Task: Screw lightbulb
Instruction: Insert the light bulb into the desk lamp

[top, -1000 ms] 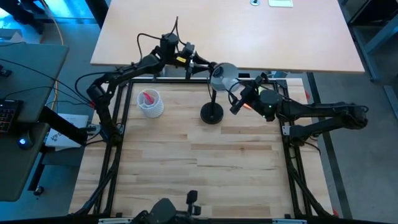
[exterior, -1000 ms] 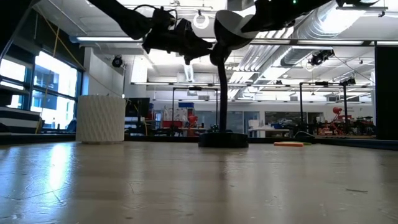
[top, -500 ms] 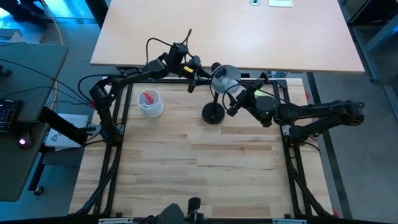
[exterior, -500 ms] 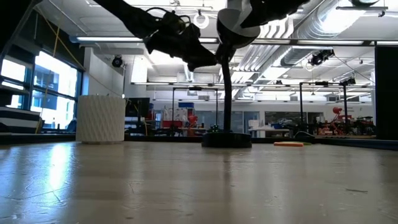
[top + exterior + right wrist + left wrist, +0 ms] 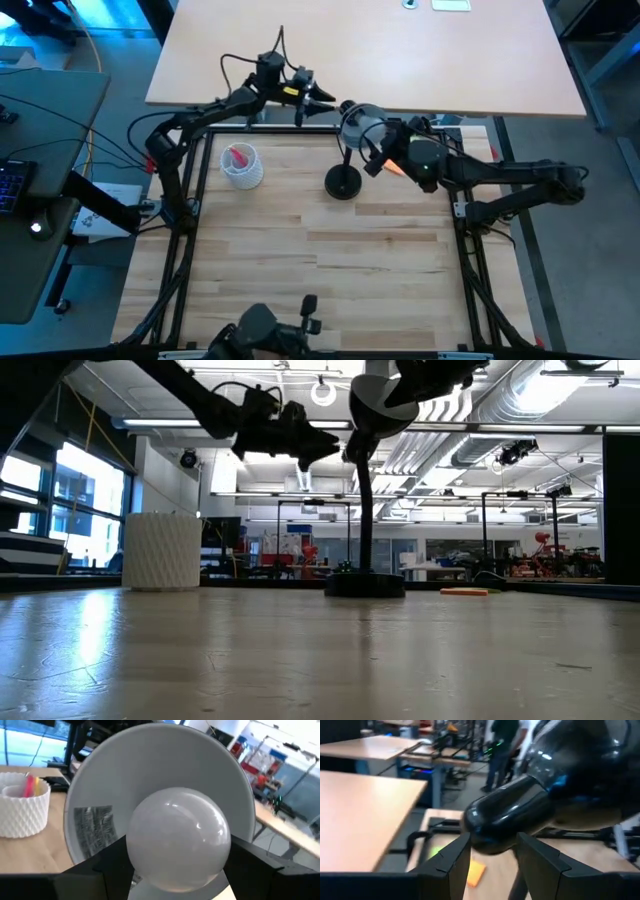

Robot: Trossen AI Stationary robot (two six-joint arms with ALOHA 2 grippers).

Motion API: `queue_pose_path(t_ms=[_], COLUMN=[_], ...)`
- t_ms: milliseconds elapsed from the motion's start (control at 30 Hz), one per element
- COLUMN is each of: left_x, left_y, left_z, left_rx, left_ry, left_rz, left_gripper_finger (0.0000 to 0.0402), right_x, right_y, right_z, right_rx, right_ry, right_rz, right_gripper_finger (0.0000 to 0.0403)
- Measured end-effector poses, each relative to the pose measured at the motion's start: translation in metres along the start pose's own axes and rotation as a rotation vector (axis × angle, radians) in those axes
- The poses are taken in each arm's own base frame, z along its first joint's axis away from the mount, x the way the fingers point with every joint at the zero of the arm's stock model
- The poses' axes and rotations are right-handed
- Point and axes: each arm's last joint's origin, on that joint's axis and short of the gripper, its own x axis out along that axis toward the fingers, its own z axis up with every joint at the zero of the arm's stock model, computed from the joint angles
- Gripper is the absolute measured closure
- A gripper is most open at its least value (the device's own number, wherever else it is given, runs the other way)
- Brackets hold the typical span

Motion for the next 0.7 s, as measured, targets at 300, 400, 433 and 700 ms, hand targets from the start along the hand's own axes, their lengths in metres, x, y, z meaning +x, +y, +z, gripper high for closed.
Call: queue_pose_path(t_ms=[300, 400, 433, 700], left_x=[0.022, 0.03, 0.032, 0.045], left_y=[0.018, 0.016, 0.014, 0.0], left_z=[-0.035, -0.042, -0.042, -0.036], left_rx=[-0.058, -0.049, -0.042, -0.007], left_ry=[-0.018, -0.026, -0.029, -0.052], left_rz=[-0.057, -0.147, -0.171, -0.274], left_gripper_finger=[0.0248, 0.0248, 0.0248, 0.0248], right_x=[0.015, 0.02, 0.021, 0.023], right_y=[0.011, 0.014, 0.014, 0.014], right_z=[0.009, 0.012, 0.013, 0.016], right_rx=[-0.076, -0.134, -0.158, -0.197], right_ry=[0.093, 0.13, 0.141, 0.155], right_rz=[0.014, -0.022, -0.04, -0.049], right_gripper_finger=[0.0146, 0.0146, 0.0146, 0.0146])
